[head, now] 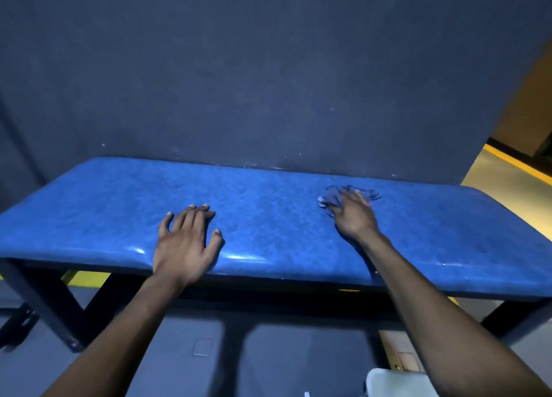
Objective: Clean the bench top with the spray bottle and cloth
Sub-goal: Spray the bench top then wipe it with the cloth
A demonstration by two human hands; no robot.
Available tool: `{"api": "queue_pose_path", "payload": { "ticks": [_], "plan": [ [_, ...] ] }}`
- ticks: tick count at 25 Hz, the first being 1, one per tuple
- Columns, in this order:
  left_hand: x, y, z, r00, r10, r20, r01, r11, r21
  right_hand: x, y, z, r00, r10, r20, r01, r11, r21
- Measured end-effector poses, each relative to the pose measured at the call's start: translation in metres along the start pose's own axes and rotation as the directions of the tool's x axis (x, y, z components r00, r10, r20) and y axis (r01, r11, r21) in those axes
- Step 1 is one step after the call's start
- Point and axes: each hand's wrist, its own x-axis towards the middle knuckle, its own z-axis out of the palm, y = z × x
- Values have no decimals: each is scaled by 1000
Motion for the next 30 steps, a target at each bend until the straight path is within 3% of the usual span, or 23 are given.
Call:
{"api": "queue_pose_path", "payload": {
  "ticks": [3, 6, 12, 14, 18, 21, 23, 25, 27, 30],
  "plan": [
    [1, -2, 2, 1000, 6, -4, -6, 1000, 2, 25, -61, 22, 995, -73, 66, 71, 997, 29],
    [2, -3, 3, 1000, 12, -8, -12, 1000, 16, 23, -108, 47, 957, -259, 131, 254, 966, 51],
    [1, -4, 3, 999, 23, -31, -24, 1000, -3, -77, -89, 5, 837, -519, 174, 487, 851, 198],
    [0, -5, 2, 999, 25, -41, -25, 1000, -8, -102, -52, -10, 845, -512, 156, 479, 854, 206],
    [2, -4, 2, 999, 22, -31, -21, 1000, 11, -83, 20, -28, 956, -292, 25, 286, 948, 140],
    [2, -4, 4, 999, 30, -31, -30, 999, 18, -39, 3, -9, 993, -110, -50, 117, 978, 175],
    [1, -4, 3, 999, 29, -36, -29, 1000, 12, -14, -34, 14, 996, -73, -56, 81, 984, 160],
    [1, -4, 4, 998, 34, -52, -33, 999, 15, -3, -91, 41, 990, -141, 29, 137, 983, 124],
    [2, -4, 3, 998, 39, -49, -37, 999, 34, -17, -159, 59, 942, -320, 104, 299, 937, 182],
    [3, -5, 4, 999, 42, -34, -40, 998, 53, -45, -206, 63, 890, -444, 109, 408, 879, 249]
  ]
}}
